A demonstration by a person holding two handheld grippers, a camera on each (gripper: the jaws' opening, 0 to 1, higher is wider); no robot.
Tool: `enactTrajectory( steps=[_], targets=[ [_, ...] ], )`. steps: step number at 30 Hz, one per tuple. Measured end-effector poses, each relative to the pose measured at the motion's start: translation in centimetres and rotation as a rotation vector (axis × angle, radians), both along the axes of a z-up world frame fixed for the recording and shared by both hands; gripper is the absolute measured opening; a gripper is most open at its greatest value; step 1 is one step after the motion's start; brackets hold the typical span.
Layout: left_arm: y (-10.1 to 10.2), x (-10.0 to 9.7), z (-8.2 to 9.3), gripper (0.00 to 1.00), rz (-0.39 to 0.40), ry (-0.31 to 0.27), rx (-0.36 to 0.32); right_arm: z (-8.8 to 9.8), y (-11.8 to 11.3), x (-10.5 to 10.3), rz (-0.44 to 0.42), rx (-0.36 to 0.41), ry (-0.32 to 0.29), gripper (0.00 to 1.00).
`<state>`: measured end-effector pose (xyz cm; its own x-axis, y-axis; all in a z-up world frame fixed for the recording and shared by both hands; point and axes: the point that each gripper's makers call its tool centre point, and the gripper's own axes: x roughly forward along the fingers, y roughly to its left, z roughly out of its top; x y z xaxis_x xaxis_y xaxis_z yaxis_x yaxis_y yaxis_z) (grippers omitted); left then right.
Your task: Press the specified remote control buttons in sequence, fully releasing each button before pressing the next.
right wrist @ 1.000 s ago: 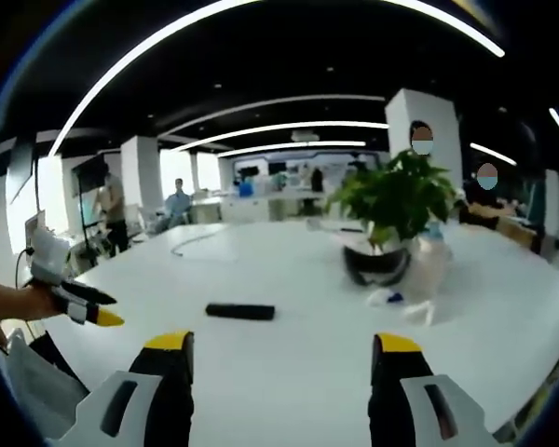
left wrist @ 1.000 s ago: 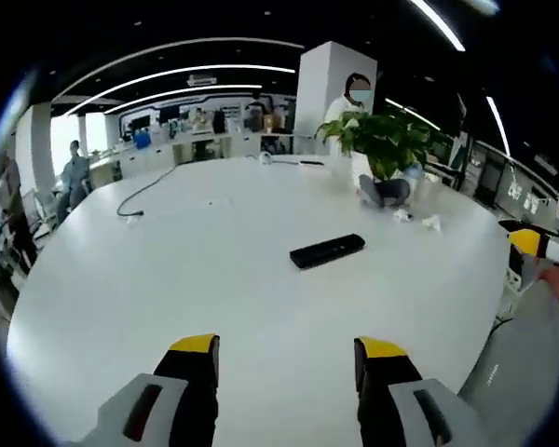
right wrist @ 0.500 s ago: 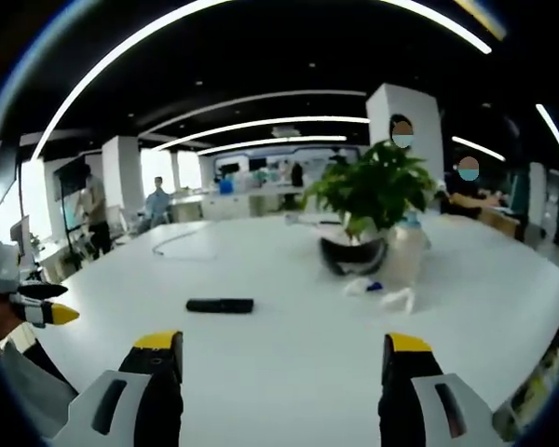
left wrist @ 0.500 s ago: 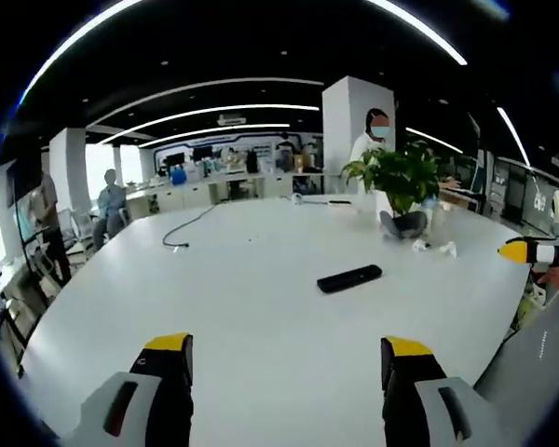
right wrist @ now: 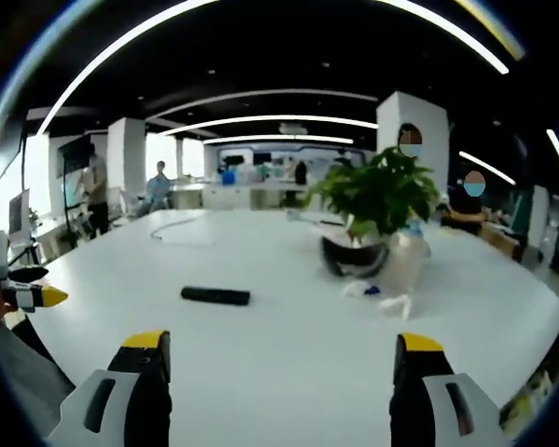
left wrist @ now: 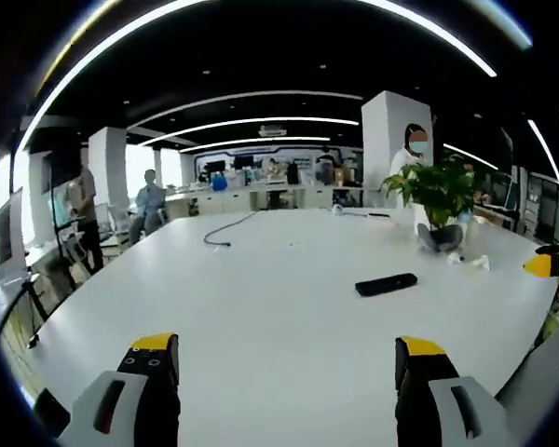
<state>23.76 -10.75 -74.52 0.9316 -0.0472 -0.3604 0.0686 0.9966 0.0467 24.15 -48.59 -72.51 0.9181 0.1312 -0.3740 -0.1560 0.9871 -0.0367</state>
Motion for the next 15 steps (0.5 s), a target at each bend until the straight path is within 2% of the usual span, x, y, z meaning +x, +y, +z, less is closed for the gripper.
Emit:
enactTrajectory(
  steps=[4,15],
  targets=[
    [0.09,-0.03,0.25,1.0,-0.002,-0.016,0.013,-0.09,-0.08,-0.06,-0.003,-0.007,0.006,0.97],
    [0.28,-0.24,-0.33,0.99,0.003,0.02,0.019,-0.2,-0.33,-0.12,-0.013,-0.007,0.011,0.95]
  ],
)
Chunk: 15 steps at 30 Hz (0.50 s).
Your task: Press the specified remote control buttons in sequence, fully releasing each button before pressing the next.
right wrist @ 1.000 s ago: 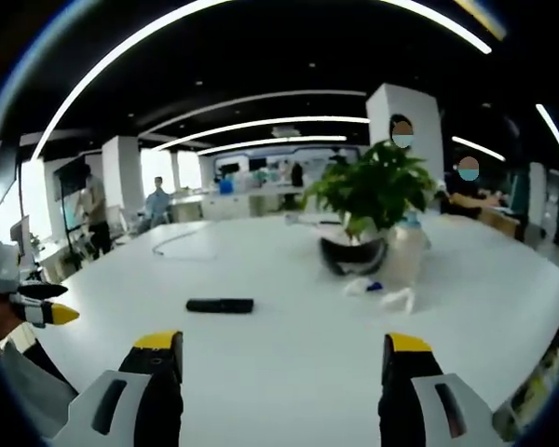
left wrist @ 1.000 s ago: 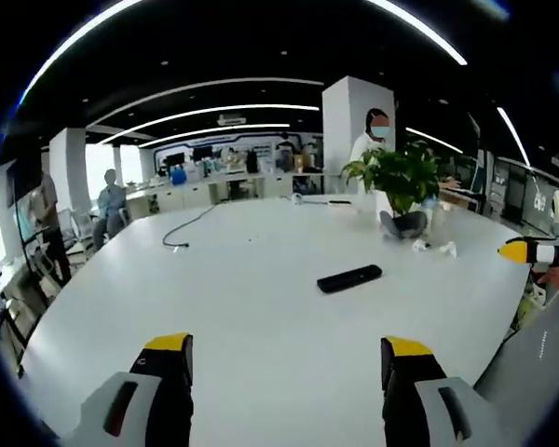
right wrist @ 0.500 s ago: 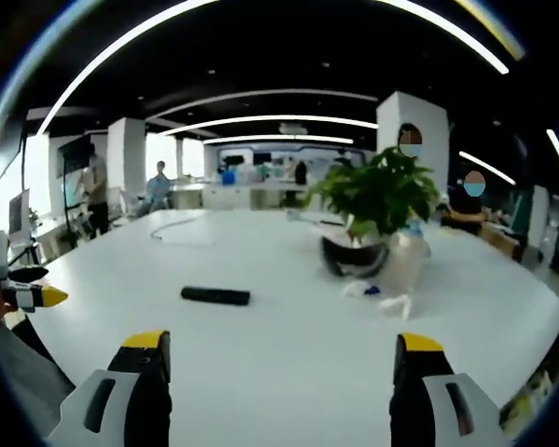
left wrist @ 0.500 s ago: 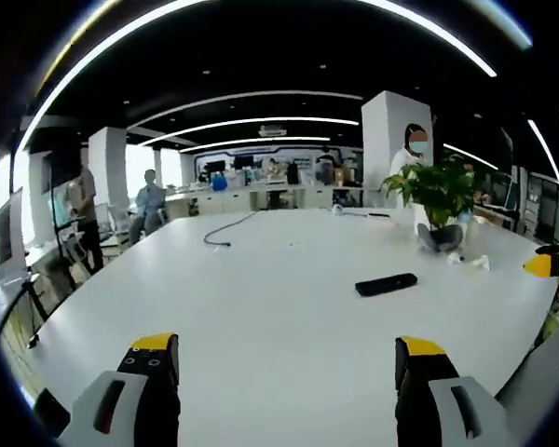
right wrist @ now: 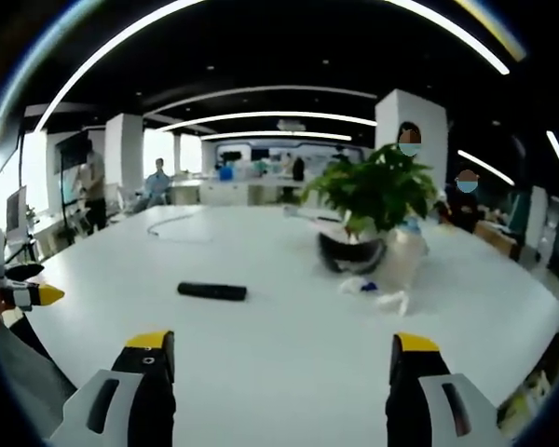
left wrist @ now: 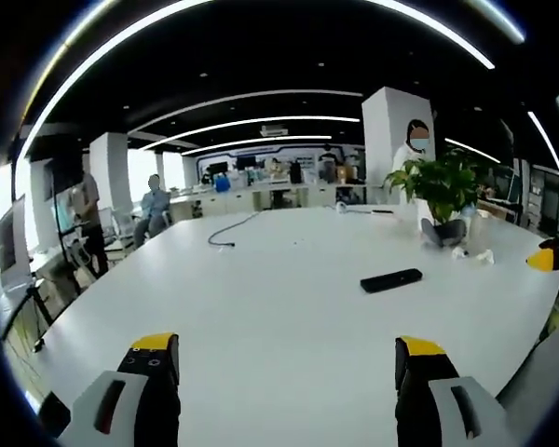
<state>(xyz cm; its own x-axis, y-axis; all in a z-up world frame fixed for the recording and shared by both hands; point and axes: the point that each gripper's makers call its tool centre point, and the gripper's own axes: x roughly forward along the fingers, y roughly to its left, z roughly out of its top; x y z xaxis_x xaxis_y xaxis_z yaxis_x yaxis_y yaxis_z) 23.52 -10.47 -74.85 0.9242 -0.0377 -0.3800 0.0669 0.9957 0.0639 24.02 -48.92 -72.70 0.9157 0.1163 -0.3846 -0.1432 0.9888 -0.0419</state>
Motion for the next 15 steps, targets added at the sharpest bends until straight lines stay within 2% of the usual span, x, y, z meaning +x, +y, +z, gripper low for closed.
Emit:
enactTrajectory(
  steps=[15],
  targets=[
    [0.18,0.06,-0.02,0.98,0.0,0.004,0.02,-0.31,0.14,0.08,0.008,-0.007,0.016,0.93]
  ],
)
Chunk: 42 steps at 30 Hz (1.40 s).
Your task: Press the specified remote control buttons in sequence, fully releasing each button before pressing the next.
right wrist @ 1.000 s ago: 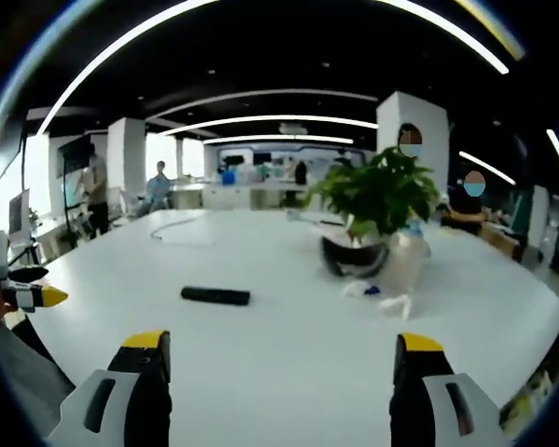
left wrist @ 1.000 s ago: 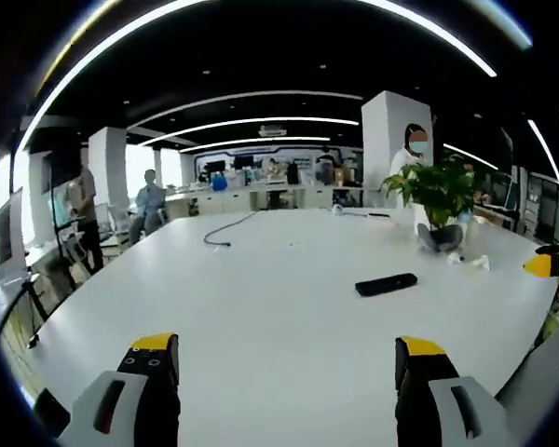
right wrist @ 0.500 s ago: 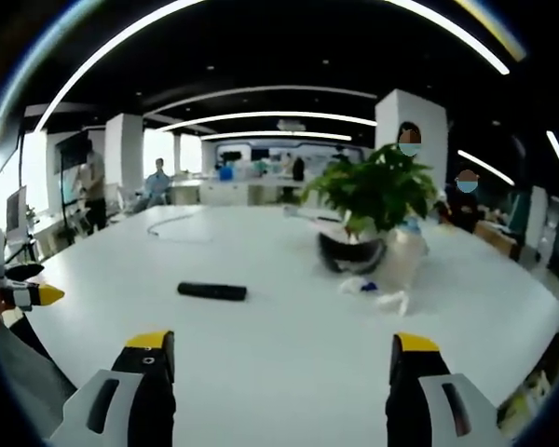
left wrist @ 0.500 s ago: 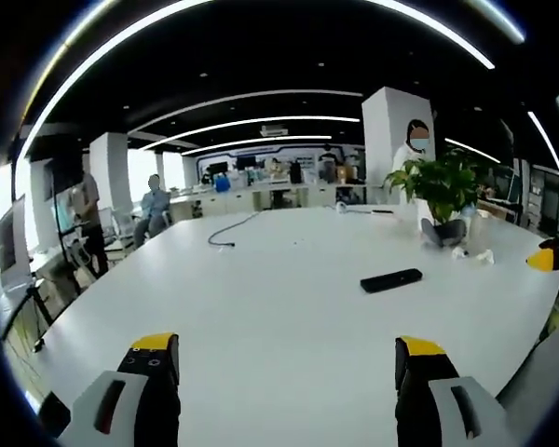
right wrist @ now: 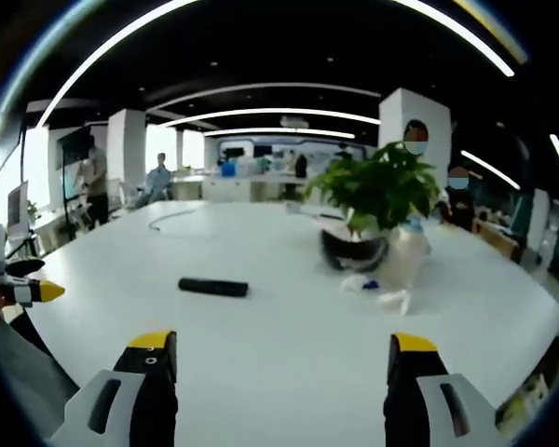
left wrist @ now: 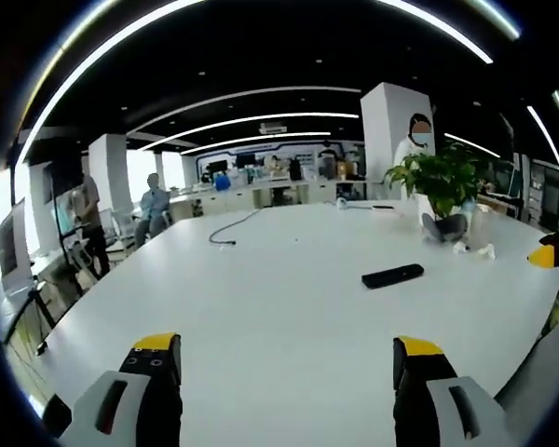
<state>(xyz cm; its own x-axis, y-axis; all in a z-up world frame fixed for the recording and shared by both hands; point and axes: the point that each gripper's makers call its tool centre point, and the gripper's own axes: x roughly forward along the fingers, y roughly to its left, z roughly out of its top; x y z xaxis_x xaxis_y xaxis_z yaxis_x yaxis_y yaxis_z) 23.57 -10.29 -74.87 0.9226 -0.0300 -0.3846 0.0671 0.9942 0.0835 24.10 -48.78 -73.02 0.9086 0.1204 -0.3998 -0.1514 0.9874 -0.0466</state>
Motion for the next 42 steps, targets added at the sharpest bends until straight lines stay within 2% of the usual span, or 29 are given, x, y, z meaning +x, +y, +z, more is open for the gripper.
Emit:
enactTrajectory(
  steps=[10,42],
  targets=[
    [-0.22,0.05,-0.17,0.98,-0.012,0.007,0.006,0.08,-0.45,0.0,-0.017,0.007,-0.006,0.92],
    [-0.3,-0.23,-0.59,0.98,-0.019,0.033,0.038,-0.14,-0.01,-0.21,0.011,0.004,0.009,0.9]
  ],
)
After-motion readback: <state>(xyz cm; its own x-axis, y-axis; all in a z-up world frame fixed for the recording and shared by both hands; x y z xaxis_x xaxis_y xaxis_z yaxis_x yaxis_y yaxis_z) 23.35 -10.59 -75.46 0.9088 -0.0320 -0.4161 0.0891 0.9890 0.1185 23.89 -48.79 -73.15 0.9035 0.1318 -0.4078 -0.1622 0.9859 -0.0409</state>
